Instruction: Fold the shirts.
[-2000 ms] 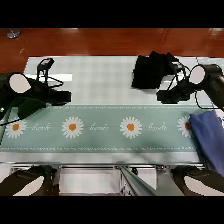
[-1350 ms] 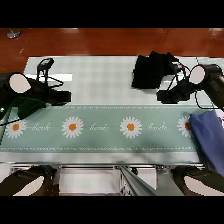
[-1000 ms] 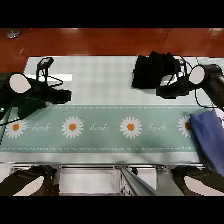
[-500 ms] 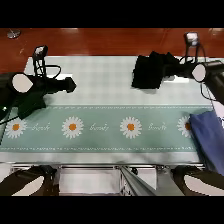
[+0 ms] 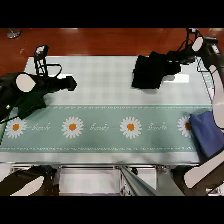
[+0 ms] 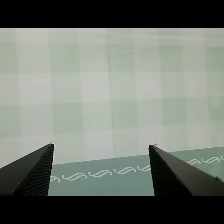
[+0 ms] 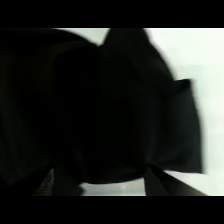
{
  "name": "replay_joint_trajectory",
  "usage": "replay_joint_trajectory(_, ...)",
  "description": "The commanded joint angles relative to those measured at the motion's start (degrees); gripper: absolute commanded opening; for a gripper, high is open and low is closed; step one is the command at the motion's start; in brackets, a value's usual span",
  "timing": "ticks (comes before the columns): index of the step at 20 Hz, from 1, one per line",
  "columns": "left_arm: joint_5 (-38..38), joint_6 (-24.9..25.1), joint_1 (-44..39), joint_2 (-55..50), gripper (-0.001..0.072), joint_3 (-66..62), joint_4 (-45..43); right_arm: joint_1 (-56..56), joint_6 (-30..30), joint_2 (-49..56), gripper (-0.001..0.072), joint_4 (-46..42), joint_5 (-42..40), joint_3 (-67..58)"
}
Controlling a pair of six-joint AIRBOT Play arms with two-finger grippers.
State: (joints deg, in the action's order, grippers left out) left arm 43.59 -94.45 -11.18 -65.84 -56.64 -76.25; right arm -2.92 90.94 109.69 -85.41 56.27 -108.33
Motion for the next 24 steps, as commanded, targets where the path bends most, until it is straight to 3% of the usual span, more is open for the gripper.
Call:
replay_joint_trajectory(1, -0.1, 0.1, 0.0, -0.1, 0.0702, -0.1, 0.0, 0.4, -4.3, 7.1, 0.0625, 9.0, 8.8, -7.1)
replay_joint_trajectory(6, -0.1, 0.1, 0.0, -0.2, 0.0702, -0.1, 0.0, 0.9, -4.3, 9.3, 0.0609, 12.0, 14.1, -7.2)
replay_joint_trajectory(7, -0.1, 0.1, 0.0, -0.3, 0.0702, -0.1, 0.0, 0.9, -4.5, 9.6, 0.0519, 12.0, 14.9, -7.2)
replay_joint_trajectory(8, -0.1, 0.1, 0.0, -0.6, 0.0702, -0.1, 0.0, 0.9, -4.7, 9.7, 0.0304, 12.2, 15.6, -7.2)
replay_joint_trajectory(9, -0.1, 0.1, 0.0, -0.7, 0.0702, -0.1, 0.1, 0.9, -5.6, 9.6, 0.0012, 12.7, 16.0, -7.2)
replay_joint_trajectory(14, 1.8, 0.1, 0.0, -0.7, 0.0702, -0.6, 0.7, -0.5, -5.5, 2.9, 0.0021, 13.5, 15.0, -8.9)
replay_joint_trajectory(21, 12.5, 2.5, -1.3, 6.2, 0.0702, -4.3, 1.5, -2.0, -6.2, -20.9, 0.0021, 11.4, 12.2, -8.9)
replay_joint_trajectory(24, 12.8, 3.8, -2.5, 13.2, 0.0701, -0.9, 1.2, -1.5, -7.6, -31.6, 0.0021, 11.5, 13.8, -8.9)
